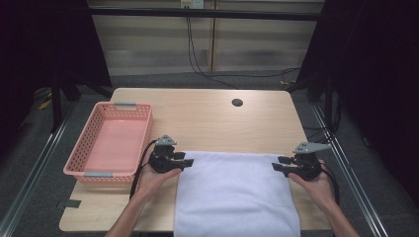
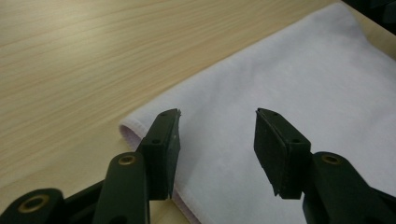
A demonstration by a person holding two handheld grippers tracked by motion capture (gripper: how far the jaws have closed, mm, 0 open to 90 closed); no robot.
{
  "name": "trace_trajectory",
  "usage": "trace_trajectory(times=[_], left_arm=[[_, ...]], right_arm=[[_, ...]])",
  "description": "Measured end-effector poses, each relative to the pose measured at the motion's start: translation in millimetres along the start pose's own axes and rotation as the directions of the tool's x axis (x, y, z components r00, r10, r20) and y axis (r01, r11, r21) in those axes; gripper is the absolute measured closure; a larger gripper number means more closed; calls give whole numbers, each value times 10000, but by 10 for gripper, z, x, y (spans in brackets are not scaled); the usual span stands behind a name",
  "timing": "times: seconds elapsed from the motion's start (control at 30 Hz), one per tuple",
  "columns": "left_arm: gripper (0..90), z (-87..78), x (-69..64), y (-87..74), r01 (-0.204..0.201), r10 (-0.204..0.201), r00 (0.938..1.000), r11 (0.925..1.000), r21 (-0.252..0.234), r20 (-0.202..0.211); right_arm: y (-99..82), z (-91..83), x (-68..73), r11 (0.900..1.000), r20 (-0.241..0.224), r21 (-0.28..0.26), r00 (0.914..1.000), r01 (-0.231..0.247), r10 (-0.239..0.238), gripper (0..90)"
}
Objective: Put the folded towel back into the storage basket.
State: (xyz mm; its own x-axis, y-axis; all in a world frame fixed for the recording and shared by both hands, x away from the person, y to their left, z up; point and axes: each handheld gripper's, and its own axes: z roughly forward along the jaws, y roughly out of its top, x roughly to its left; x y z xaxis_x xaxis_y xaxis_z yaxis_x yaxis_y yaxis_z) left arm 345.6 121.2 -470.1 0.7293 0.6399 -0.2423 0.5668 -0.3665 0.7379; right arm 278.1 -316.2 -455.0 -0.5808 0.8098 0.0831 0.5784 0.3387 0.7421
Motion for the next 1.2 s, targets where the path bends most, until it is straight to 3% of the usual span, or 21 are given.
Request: trace_trajectory(times=[0.1,0.17,0.23,0.3,0.37,0.47,0.53,0.6,0.7,0.77,0.97,1.1,1.2], left_arm=[[503,62,-7,56,-257,259,9995,9996,-73,180],[501,100,21,90,-447,449,9989,9989,135,-162],[495,145,61,116,-323,324,9994,9995,64,-154],[493,217,112,136,-433,438,9989,9985,343,-139],[488,285,176,149,-422,448,9980,9974,590,-441],[458,325,243,132,-198,226,9989,9977,651,-422],[446,361,243,106,-252,302,9976,9966,791,-630],[386,399,264,90,-80,128,9988,9949,1002,-472],[369,407,282,58,-172,250,9975,9932,1154,-663],[357,405,275,50,-110,191,9971,9941,1075,-741],[349,379,253,8,-432,496,9971,9932,1078,-577],[364,338,249,-21,-579,629,9972,9916,1159,-400],[491,329,255,-23,-423,442,9989,9931,1095,-151]], right_arm=[[72,67,-100,10000,111,-34,9999,-5,6,584],[100,120,-155,10000,225,0,9997,3,-3,607],[111,180,-209,9997,381,162,9991,164,-170,622],[106,230,-288,9995,208,303,9998,-26,20,610],[103,285,-354,9984,325,565,9995,-55,36,592],[78,334,-439,9987,223,421,9994,-282,273,567],[53,386,-465,9980,203,587,9995,-244,233,513],[30,442,-475,9964,307,795,9991,-303,280,474],[1,509,-483,9942,397,999,9985,-406,368,428],[-9,534,-465,9920,446,1253,9989,-160,105,423],[-39,565,-466,9924,282,1208,9994,-228,195,416],[-43,564,-474,9927,303,1182,9993,-258,223,414],[-43,560,-486,9927,202,1175,9995,-264,242,425]])
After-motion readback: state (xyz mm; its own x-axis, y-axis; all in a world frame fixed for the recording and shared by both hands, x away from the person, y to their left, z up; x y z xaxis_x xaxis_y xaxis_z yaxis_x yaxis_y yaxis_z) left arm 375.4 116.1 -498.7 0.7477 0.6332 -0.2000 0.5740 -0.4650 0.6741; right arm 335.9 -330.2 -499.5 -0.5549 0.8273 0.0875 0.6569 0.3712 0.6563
